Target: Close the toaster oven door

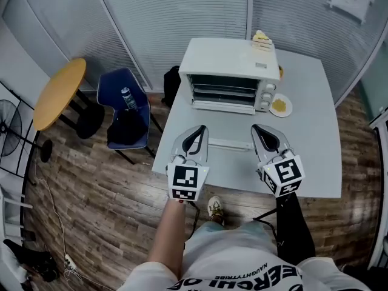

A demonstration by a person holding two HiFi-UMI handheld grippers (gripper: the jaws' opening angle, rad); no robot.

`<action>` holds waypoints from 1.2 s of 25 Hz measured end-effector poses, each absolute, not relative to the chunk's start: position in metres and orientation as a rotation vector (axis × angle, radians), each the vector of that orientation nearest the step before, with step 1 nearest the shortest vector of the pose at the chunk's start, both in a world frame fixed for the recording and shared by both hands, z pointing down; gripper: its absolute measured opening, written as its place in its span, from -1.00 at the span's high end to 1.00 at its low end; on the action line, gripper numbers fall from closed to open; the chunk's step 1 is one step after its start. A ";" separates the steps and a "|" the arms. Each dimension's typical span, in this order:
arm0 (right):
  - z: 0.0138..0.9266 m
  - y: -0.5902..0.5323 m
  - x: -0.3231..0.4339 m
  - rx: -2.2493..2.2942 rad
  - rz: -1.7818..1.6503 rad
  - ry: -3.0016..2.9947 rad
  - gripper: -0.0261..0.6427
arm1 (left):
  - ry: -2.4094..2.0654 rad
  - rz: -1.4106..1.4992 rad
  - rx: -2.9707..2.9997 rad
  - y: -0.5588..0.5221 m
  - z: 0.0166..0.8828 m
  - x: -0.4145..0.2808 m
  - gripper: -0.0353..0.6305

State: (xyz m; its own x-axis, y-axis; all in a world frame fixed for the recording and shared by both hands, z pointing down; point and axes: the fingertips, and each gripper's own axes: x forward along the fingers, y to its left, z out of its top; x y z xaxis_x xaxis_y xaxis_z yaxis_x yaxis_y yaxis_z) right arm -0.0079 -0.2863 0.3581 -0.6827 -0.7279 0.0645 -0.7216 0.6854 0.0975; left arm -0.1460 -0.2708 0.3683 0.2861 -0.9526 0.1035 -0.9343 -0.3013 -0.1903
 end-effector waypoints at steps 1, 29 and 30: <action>0.362 -0.298 -0.014 1.214 -0.084 -2.784 0.92 | 1.787 -0.313 -2.465 -0.282 0.377 -0.150 0.72; 0.623 -0.313 -0.088 0.994 0.449 -2.449 0.92 | 1.530 -0.683 -3.044 -0.312 0.627 -0.146 0.72; 0.633 -0.309 -0.089 0.983 0.467 -2.431 0.92 | 1.526 -0.709 -3.059 -0.309 0.635 -0.146 0.72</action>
State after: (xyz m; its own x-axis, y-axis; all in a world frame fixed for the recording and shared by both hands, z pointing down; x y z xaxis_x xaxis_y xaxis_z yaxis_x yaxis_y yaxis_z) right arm -0.0889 -0.3093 0.6327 -0.6305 -0.5555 0.5421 -0.7168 0.6847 -0.1319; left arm -0.1457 -0.3093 0.6346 0.5495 -0.6731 0.4949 -0.8124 -0.5689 0.1283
